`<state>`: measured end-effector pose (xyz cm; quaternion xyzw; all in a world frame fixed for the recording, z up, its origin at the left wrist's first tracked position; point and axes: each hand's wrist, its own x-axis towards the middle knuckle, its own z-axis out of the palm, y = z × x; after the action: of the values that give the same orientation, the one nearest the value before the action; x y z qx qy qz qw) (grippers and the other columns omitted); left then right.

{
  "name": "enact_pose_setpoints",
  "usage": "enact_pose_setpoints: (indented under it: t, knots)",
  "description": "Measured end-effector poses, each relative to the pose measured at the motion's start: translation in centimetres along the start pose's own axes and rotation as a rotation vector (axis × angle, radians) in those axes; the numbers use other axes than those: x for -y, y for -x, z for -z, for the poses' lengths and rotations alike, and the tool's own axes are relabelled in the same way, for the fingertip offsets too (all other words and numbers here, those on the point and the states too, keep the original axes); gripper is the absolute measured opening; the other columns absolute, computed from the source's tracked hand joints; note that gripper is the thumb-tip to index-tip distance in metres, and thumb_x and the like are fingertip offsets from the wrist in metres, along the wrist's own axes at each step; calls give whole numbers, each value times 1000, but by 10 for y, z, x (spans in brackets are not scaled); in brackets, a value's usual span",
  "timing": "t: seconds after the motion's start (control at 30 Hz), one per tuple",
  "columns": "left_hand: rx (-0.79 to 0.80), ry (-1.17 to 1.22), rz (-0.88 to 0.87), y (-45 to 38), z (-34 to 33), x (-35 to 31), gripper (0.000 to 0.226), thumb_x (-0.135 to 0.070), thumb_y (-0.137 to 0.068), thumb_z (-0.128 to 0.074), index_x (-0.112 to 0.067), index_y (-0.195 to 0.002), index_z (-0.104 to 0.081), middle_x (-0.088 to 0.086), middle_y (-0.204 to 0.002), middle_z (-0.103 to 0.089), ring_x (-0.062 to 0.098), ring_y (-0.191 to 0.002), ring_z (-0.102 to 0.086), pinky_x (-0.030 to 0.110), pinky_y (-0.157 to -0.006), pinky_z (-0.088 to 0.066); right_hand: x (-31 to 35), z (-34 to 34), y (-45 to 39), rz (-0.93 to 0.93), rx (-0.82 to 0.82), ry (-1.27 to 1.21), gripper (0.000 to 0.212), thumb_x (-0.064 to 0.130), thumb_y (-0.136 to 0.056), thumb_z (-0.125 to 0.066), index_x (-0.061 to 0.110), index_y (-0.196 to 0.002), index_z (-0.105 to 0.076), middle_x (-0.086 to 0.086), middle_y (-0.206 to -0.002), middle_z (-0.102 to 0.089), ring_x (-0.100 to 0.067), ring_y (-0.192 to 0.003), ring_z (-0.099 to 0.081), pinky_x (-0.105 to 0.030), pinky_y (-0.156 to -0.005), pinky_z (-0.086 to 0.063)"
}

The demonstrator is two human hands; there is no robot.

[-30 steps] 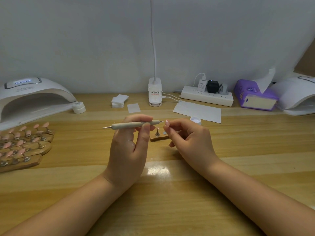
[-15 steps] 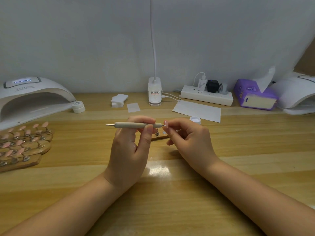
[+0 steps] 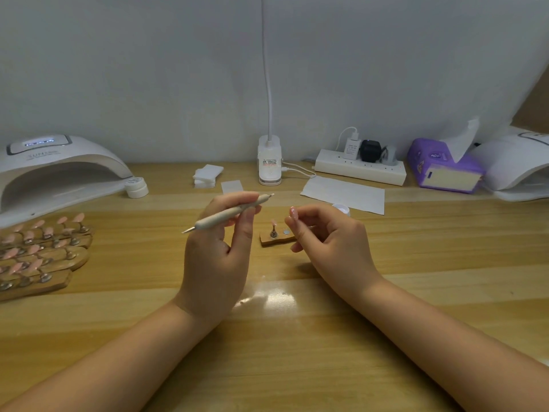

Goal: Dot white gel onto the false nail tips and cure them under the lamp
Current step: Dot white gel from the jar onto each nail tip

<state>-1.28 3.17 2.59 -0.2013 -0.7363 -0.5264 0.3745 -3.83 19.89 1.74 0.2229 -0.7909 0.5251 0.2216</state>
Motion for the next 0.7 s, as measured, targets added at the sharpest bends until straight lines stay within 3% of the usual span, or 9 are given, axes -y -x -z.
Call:
enact_pose_setpoints:
  t: [0.13,0.27,0.43,0.57,0.7]
  knots:
    - [56,-66,118,0,0,9,22,-21,-95,-54,-36,-109,-59,-9,-104,-68,12,-98,-67,28,-82,-54,1,0,-1,-27,3,-14,8,18,-89,-67,20,-97,-68,8,-83,-70,-8,-64,-68,-30,-61,-58]
    - [40,10,326,-4,-1,17,22,-19,-95,-57,-38,-102,-63,-11,-100,-70,7,-79,-71,26,-71,-56,-1,0,-3,-61,41,67,10,25,-89,-67,17,-87,-73,6,-69,-66,-9,-59,-60,-30,-60,-50]
    - [73,245,572,-7,-4,24,17,-21,-96,-55,-34,-102,-66,-9,-100,-72,9,-94,-69,32,-80,-54,-8,-2,-5,-149,102,160,14,23,-87,-69,11,-81,-73,-10,-62,-60,-21,-58,-52,-24,-83,-31]
    - [99,409,695,-9,-5,27,17,-23,-96,-53,-27,-106,-65,-3,-101,-72,14,-102,-67,34,-86,-56,-8,-3,-7,-152,94,204,10,20,-86,-69,14,-85,-76,-10,-62,-60,-19,-60,-51,-22,-83,-31]
    - [90,451,711,-9,-5,26,16,-20,-97,-51,-23,-106,-64,-3,-94,-72,16,-99,-67,37,-83,-58,-9,-2,-7,-159,96,277,12,25,-87,-68,20,-92,-78,2,-60,-59,-9,-57,-48,-20,-77,-32]
